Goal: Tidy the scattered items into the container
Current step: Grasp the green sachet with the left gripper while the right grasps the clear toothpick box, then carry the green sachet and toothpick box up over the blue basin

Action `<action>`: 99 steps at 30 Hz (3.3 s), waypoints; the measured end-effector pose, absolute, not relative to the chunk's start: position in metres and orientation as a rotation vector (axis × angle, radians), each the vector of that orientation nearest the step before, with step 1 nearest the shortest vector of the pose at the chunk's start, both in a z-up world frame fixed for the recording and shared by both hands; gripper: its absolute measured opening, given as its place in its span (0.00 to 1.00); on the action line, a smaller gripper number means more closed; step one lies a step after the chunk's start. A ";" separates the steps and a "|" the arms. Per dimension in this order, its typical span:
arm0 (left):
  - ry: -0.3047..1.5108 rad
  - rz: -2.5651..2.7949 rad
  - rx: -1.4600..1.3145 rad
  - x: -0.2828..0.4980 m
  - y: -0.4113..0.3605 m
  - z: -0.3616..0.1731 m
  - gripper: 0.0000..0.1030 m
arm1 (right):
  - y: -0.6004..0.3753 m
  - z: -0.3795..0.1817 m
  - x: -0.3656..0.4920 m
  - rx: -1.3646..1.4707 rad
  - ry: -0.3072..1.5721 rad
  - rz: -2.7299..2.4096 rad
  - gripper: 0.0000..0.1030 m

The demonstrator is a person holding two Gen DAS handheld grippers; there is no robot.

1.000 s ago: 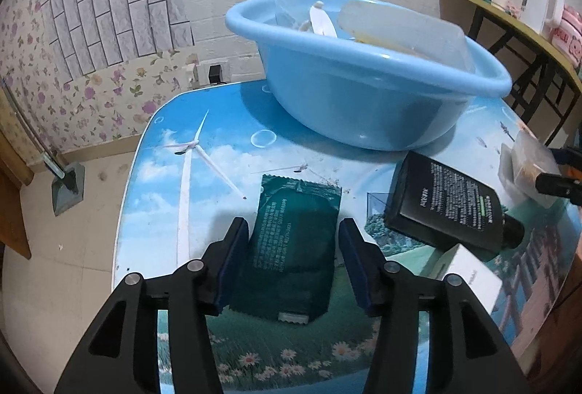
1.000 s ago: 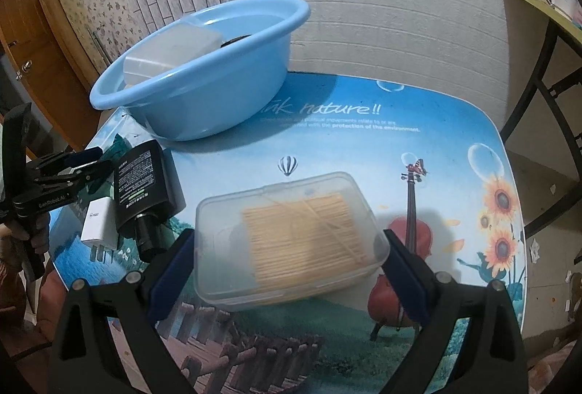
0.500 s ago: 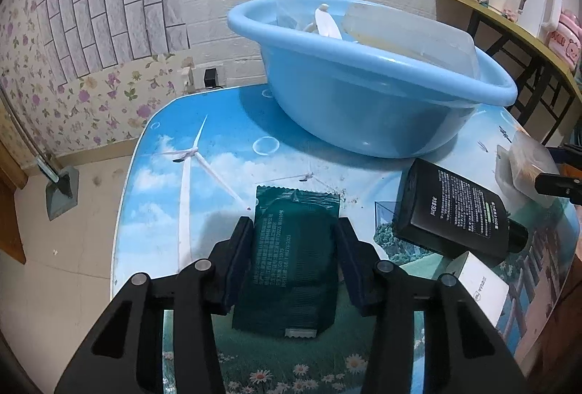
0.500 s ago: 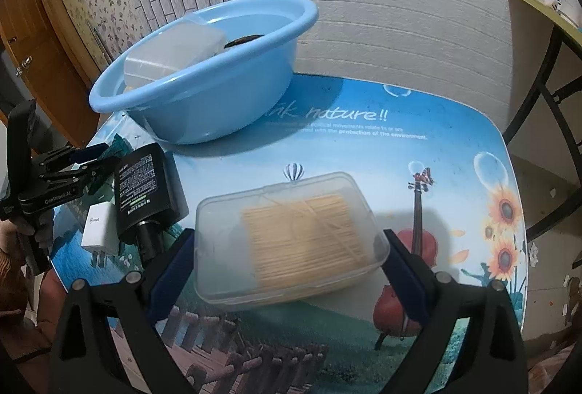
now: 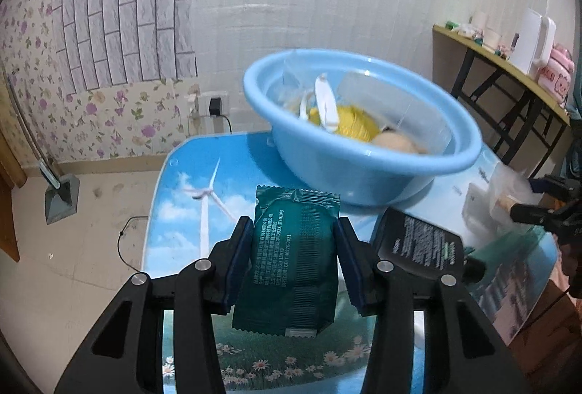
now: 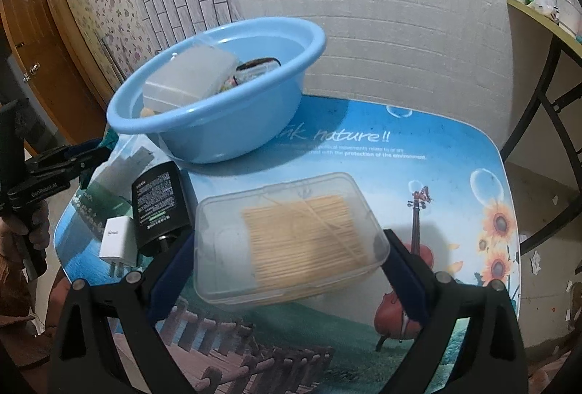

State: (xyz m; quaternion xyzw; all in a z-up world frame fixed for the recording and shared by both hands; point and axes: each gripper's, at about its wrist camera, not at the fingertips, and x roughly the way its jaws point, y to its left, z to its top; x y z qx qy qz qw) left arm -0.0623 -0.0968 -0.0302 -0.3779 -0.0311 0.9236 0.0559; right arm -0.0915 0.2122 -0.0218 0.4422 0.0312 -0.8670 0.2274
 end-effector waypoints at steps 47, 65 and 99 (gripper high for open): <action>-0.049 2.814 -0.850 -0.074 -0.055 0.043 0.44 | 0.159 0.051 -0.104 1.018 0.108 -2.334 0.95; -0.020 2.775 -0.857 -0.118 -0.043 0.019 0.44 | 0.134 0.043 -0.136 1.098 0.107 -2.337 0.95; -0.027 2.779 -0.889 -0.155 -0.050 -0.012 0.57 | 0.109 0.032 -0.187 1.148 0.033 -2.380 0.95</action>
